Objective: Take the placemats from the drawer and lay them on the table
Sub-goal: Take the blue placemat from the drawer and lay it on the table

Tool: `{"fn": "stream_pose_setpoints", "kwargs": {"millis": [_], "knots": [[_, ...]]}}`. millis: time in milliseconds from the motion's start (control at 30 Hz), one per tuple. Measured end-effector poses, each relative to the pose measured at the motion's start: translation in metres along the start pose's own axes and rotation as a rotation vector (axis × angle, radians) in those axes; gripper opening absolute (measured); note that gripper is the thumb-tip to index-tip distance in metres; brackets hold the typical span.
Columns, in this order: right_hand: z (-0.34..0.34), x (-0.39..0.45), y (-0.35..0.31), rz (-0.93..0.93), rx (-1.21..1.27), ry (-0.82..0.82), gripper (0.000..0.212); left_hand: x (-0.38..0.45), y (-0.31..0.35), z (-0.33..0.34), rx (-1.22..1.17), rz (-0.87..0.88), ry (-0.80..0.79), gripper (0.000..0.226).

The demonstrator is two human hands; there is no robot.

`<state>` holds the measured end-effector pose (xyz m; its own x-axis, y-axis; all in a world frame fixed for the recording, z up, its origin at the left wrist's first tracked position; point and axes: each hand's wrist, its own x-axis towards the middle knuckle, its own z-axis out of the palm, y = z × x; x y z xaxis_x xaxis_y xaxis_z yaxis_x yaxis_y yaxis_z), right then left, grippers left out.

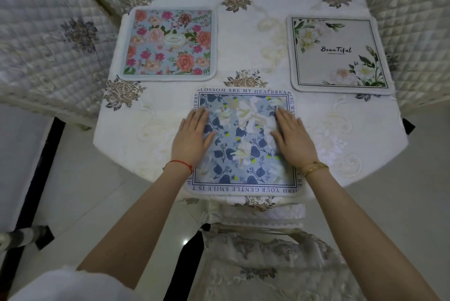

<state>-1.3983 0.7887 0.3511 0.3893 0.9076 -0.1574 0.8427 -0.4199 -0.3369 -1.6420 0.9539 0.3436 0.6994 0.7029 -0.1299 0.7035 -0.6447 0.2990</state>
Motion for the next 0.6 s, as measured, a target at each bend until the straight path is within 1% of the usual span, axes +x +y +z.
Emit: {"fn": "stream_pose_setpoints", "kwargs": {"millis": [100, 167, 233, 300, 400, 500, 600], "knots": [[-0.006, -0.01, 0.006, 0.072, -0.029, 0.011, 0.059, -0.013, -0.009, -0.007, 0.019, -0.047, 0.016, 0.063], [-0.008, -0.019, -0.003, 0.084, -0.007, 0.057, 0.059, -0.026, -0.007, -0.011, -0.016, -0.042, 0.039, 0.06], [-0.006, -0.031, -0.024, 0.001, 0.038, 0.079, 0.059, -0.041, 0.005, -0.012, -0.045, 0.037, 0.058, 0.058], [0.003, -0.04, -0.049, -0.108, 0.075, 0.035, 0.06, -0.054, 0.025, -0.009, -0.068, 0.119, 0.045, 0.058], [0.026, -0.052, -0.074, -0.166, 0.074, -0.05, 0.061, -0.069, 0.049, 0.007, -0.097, 0.133, -0.026, 0.061], [0.036, -0.067, -0.071, -0.117, 0.1, -0.03, 0.06, -0.078, 0.047, 0.02, -0.076, 0.081, -0.059, 0.06], [0.03, -0.082, -0.047, -0.066, 0.101, -0.018, 0.06, -0.081, 0.034, 0.019, -0.046, 0.087, -0.072, 0.062]]}}
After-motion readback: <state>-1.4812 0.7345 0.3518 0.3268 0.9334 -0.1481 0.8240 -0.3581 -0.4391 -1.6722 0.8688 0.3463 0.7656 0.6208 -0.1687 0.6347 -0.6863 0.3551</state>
